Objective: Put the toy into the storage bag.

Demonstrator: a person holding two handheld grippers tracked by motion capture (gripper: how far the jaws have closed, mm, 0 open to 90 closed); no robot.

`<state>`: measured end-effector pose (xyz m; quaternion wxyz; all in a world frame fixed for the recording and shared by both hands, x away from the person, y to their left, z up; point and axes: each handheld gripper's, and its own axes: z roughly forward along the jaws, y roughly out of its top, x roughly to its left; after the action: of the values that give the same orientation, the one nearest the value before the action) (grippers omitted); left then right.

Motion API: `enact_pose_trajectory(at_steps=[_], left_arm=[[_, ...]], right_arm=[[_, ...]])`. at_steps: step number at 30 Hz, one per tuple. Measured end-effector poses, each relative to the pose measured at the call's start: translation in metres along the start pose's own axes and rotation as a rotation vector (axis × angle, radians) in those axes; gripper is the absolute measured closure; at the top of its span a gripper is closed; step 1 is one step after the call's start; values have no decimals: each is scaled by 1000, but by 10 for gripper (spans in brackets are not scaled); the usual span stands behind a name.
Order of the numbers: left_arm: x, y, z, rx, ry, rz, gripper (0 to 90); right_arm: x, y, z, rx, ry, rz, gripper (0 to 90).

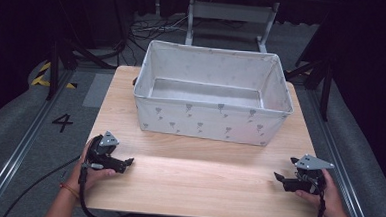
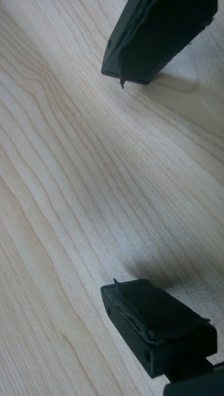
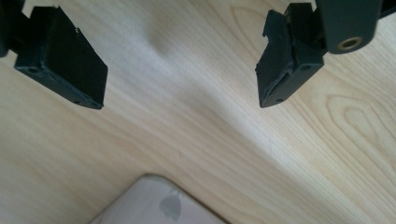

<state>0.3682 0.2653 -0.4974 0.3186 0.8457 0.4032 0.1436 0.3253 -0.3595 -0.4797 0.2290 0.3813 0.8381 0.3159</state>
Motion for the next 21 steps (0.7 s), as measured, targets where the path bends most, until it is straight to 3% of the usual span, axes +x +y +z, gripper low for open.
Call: enact_pose_trajectory(at_steps=[5,10,12,21], left_arm=[[0,0,0,0,0,-1,5],[0,0,0,0,1,-2,5],[-1,0,0,1,0,-7,5],[-1,-1,-2,7,4,-17,5]], right_arm=[[0,-16,5,7,17,41,173],[-5,-26,5,-36,50,118,183],[-8,-27,5,-24,68,160,181],[-8,-27,6,-24,67,159,178]])
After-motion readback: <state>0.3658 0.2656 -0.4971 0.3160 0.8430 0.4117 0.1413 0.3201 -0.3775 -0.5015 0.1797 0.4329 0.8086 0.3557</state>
